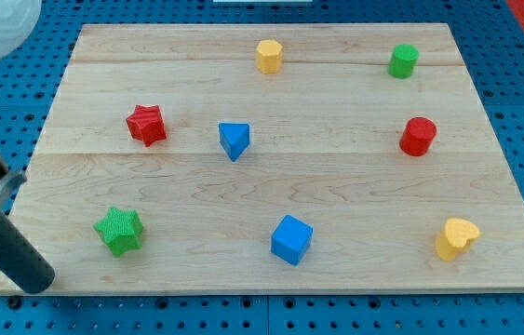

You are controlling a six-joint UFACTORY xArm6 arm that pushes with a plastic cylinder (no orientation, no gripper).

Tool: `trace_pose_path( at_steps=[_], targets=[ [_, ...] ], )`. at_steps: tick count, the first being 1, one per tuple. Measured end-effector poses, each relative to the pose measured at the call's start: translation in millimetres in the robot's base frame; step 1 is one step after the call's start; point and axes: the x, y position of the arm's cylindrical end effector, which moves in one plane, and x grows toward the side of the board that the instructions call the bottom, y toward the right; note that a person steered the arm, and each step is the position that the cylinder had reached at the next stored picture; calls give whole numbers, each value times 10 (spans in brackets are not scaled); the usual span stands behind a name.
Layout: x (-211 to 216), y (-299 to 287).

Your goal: Push the green star into the red star

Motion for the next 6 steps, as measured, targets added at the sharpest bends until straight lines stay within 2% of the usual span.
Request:
trace_pose_path(
  at_steps=[1, 2, 3, 4, 5, 6],
  targets=[
    [-2, 25],
    [-5, 512],
    [-5, 726],
    [-82, 721],
    [-664, 666],
    [-1481, 666]
  ],
)
